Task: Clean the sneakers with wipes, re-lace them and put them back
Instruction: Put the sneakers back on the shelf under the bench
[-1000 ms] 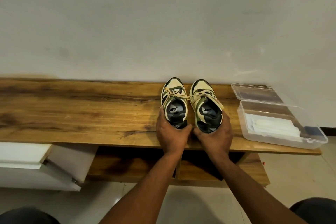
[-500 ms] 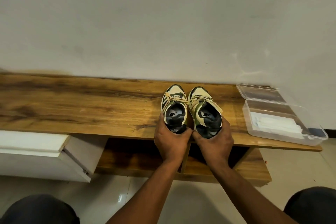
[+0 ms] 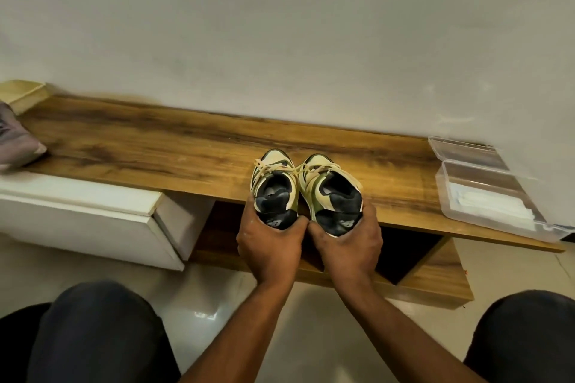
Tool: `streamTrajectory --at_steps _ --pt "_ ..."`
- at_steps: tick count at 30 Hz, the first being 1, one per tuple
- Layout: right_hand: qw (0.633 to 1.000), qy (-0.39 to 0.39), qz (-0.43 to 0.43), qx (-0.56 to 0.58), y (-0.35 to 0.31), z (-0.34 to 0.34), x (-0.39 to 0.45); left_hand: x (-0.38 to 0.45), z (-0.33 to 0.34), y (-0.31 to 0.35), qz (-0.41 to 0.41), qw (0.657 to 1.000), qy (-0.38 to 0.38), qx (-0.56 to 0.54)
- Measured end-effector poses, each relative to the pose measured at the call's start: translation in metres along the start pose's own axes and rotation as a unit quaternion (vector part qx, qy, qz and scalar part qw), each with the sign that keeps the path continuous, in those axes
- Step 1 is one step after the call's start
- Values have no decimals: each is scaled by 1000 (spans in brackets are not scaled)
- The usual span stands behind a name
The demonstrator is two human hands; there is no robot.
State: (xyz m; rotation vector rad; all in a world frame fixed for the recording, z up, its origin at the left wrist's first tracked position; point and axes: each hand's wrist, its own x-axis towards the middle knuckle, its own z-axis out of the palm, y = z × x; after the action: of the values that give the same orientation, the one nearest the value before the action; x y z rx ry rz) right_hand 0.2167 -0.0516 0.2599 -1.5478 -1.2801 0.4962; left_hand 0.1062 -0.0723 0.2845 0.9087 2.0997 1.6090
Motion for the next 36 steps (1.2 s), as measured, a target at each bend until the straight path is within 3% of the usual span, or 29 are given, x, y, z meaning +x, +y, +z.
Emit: streamTrajectory --at_steps 5,14,26,31,36 --pt "998 -52 -24 36 -18 15 -32 -2 -45 -12 12 997 70 2" --pt "985 -147 -79 45 -46 51 -63 0 -95 -30 -40 984 170 19" --pt "965 -217 -144 25 -47 53 -100 -20 -136 -52 -71 975 201 57" --pt "964 -221 -141 34 -44 40 -115 -31 -149 -53 -78 978 183 69" --pt "972 -215 -82 39 -30 32 -123 -42 -150 -61 -92 979 153 96"
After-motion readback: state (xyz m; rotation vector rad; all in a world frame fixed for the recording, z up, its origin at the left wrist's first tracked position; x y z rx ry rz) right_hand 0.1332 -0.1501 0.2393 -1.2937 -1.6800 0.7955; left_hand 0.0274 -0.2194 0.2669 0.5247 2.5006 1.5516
